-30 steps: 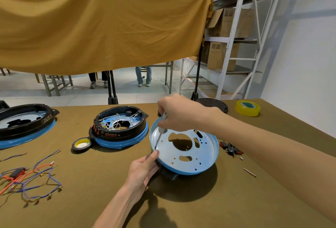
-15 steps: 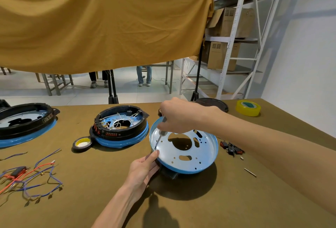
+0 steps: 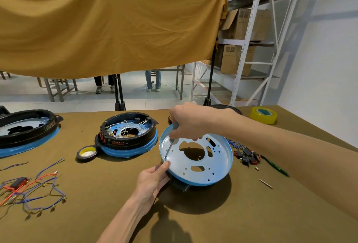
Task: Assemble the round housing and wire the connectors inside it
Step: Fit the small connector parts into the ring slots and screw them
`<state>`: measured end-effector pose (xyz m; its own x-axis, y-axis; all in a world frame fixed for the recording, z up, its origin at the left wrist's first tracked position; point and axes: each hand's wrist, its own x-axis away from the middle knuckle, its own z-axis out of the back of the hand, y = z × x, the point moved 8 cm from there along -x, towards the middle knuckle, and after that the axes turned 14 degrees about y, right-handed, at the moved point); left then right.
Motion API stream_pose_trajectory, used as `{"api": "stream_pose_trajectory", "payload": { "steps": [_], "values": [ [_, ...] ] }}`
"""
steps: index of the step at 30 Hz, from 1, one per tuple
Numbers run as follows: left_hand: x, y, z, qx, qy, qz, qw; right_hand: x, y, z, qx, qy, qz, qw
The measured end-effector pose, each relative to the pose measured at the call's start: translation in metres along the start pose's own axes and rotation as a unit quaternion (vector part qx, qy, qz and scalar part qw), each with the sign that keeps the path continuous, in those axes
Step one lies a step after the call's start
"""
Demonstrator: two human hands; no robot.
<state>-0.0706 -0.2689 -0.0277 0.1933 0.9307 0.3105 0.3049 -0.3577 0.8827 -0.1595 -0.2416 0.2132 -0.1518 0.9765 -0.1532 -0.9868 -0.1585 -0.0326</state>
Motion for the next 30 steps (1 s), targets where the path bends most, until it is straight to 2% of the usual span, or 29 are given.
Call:
{"api": "stream_pose_trajectory", "payload": {
  "steps": [3, 8, 16, 22, 30],
  "values": [
    [0.0, 0.001, -0.001, -0.004, 0.001, -0.009, 1.0, -0.002, -0.006, 0.003, 0.005, -0.016, 0.024, 1.0],
    [0.001, 0.0, -0.001, -0.004, 0.001, -0.007, 1.0, -0.007, -0.011, 0.01, -0.013, 0.036, 0.064, 0.997],
    [0.0, -0.001, 0.0, -0.003, 0.003, 0.001, 1.0, -0.014, -0.005, 0.004, -0.02, 0.055, 0.05, 0.997],
    [-0.004, -0.002, -0.001, -0.002, 0.014, 0.001, 1.0, -0.016, -0.013, 0.003, 0.008, -0.002, 0.075, 0.997],
    [-0.008, -0.004, 0.001, 0.002, 0.0, 0.001, 1.0, -0.018, -0.016, 0.007, -0.009, 0.023, 0.092, 0.995]
  ]
}}
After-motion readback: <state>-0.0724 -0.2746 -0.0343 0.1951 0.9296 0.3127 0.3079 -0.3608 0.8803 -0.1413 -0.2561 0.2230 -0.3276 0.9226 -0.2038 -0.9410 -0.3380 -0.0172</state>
